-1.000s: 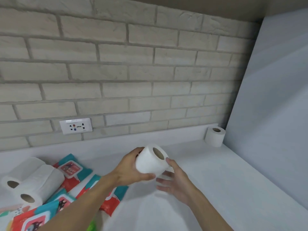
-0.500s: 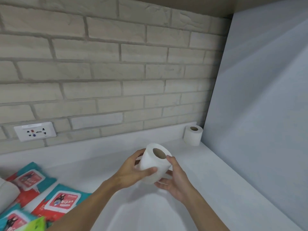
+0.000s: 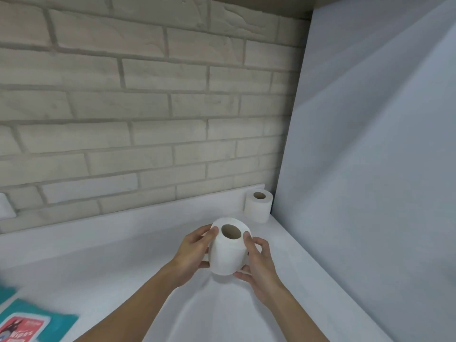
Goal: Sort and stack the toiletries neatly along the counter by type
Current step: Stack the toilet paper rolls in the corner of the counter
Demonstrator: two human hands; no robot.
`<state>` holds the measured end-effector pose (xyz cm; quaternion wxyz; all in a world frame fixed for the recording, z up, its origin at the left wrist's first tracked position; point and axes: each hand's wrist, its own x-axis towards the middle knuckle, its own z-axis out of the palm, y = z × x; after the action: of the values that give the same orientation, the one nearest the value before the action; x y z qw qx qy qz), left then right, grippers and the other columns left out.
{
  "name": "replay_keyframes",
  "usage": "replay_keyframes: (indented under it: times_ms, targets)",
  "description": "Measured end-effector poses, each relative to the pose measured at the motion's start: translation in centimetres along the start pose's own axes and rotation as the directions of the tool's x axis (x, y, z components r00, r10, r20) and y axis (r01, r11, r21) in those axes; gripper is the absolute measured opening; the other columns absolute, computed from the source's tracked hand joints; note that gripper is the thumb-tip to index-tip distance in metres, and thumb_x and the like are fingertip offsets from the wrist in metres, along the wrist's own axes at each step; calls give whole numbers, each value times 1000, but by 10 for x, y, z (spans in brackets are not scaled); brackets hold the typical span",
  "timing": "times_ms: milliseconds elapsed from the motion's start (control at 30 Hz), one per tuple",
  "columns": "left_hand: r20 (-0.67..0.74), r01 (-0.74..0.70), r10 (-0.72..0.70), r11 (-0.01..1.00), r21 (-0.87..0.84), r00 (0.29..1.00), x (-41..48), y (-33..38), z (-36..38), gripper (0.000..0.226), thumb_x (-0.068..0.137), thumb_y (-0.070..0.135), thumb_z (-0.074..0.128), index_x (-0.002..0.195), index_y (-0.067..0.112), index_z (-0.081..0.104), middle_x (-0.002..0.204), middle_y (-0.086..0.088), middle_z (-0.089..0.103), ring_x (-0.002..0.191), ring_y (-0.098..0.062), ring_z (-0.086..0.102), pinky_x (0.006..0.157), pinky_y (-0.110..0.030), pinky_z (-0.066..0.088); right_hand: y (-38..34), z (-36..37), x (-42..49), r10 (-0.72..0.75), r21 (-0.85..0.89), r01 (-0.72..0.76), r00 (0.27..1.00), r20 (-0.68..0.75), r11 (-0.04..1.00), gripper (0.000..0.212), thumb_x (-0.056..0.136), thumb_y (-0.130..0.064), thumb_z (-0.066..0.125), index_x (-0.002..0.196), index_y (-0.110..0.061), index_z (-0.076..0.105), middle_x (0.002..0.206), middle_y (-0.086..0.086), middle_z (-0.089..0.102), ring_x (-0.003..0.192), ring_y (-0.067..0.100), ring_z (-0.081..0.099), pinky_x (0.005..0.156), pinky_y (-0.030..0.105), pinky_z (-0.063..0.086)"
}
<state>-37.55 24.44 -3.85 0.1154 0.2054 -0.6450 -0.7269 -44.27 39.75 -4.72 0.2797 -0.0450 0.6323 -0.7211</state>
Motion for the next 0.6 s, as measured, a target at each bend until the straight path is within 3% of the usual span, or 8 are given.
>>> replay_keyframes:
  times_ms: [167,333,500,600]
  targets:
    - [-45,5,-8,998,-68,999,28,-10,43,26,93,47,53,112,34,67,110,11,71,107,-19,65,86,-44,57,-9,-34,25,-27,-86,22,998,-54,996,32,90,-64,44,109,-39,50,117,-9,61,110,21,61,97,40,49]
    - [-81,-6,-3,995,-98,997,52,-13,81,27,99,41,46,111,29,67,104,10,73,103,-16,67,94,-42,53,-23,-60,47,-81,-184,65,994,-78,981,27,100,-49,34,119,-34,47,121,-8,56,101,6,53,71,21,40]
    - [-92,-22,14,996,-89,996,73,-16,113,32,102,37,38,107,27,69,104,9,74,101,-11,68,93,-33,51,-30,-77,72,-122,-229,96,988,-100,969,32,102,-46,29,128,-33,42,122,-11,51,110,13,49,80,25,37]
    - [-101,-17,8,996,-86,995,88,-22,128,36,103,38,35,108,27,68,104,10,74,102,-10,67,93,-31,51,-33,-86,86,-141,-250,110,984,-108,962,33,103,-44,29,131,-32,42,119,-10,51,107,14,49,73,22,40]
